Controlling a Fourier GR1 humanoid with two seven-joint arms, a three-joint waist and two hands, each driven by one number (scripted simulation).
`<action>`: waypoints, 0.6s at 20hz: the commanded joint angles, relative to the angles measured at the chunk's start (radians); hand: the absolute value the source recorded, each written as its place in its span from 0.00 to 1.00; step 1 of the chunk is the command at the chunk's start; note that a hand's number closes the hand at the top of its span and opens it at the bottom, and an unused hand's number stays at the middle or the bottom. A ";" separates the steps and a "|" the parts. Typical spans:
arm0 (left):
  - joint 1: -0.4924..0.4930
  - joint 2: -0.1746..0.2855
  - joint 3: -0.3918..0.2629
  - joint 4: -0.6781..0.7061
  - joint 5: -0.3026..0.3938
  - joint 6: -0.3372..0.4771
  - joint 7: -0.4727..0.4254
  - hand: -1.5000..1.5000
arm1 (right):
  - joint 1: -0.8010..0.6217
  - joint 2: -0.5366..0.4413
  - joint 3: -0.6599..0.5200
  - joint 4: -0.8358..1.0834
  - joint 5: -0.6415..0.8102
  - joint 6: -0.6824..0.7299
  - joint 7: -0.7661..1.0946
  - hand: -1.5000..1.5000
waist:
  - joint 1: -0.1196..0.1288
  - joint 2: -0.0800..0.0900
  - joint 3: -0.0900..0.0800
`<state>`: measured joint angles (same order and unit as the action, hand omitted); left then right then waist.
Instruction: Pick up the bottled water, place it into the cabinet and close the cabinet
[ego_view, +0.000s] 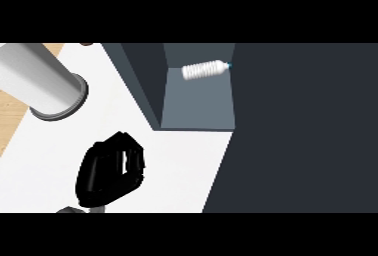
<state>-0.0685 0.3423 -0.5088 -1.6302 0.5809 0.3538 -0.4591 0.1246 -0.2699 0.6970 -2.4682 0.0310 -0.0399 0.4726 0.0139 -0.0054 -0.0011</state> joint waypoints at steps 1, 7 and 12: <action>0.110 0.031 0.015 -0.107 -0.019 0.021 0.002 1.00 | -0.100 0.090 0.122 -0.014 0.064 -0.013 0.110 1.00 | -0.002 0.002 0.000; 0.172 0.081 0.096 -0.133 0.041 -0.064 -0.017 1.00 | -0.336 0.263 0.211 0.165 0.092 -0.088 0.202 1.00 | 0.004 0.005 -0.001; 0.291 0.142 0.141 -0.178 0.059 -0.129 -0.068 1.00 | -0.484 0.263 0.275 0.201 0.221 -0.174 0.220 1.00 | 0.006 0.001 -0.002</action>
<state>0.1833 0.4575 -0.4098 -1.8040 0.6250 0.2610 -0.5089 -0.1878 -0.1460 0.8866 -2.3487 0.1817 -0.1518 0.6407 0.0232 -0.0050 -0.0025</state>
